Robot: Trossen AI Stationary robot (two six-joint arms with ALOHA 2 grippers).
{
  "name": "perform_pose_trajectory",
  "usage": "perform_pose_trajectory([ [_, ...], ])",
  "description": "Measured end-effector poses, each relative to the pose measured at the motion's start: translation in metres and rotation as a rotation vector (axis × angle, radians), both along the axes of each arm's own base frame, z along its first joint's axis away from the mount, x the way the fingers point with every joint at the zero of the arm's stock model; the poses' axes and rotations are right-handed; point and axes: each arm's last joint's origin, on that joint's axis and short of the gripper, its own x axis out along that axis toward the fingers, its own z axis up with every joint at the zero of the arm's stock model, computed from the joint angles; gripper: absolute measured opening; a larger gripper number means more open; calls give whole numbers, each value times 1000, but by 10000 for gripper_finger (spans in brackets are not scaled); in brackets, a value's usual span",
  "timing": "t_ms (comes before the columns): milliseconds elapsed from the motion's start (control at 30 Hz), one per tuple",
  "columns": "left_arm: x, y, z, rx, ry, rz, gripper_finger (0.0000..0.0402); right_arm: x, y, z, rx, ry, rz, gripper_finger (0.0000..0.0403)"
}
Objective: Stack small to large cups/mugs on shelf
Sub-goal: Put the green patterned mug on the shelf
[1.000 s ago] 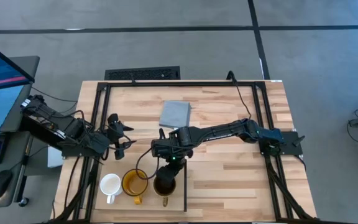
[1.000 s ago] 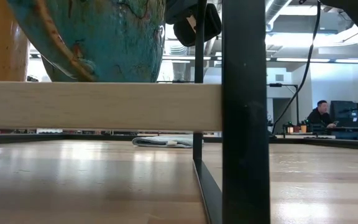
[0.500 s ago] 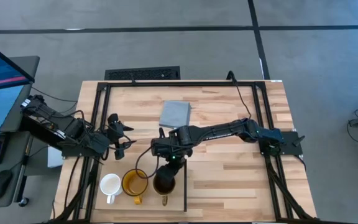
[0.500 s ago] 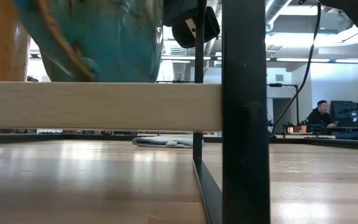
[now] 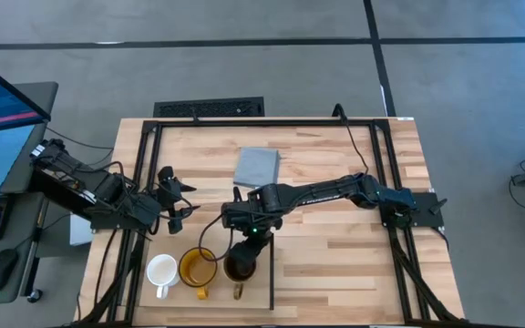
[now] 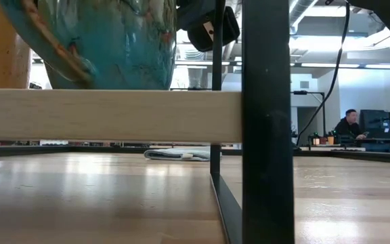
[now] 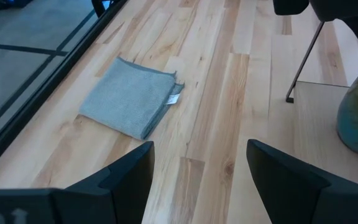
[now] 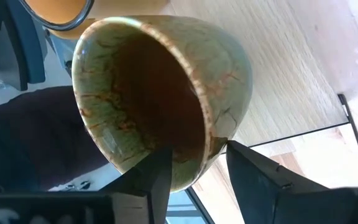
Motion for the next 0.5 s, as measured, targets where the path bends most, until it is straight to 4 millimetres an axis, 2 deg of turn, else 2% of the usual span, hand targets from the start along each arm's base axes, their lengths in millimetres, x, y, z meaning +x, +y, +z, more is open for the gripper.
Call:
perform_pose_trajectory([
  [500, 0, 0, 0, 0, 0, 0, 247, 0, 0, 0, 1, -1, 0, 195],
])
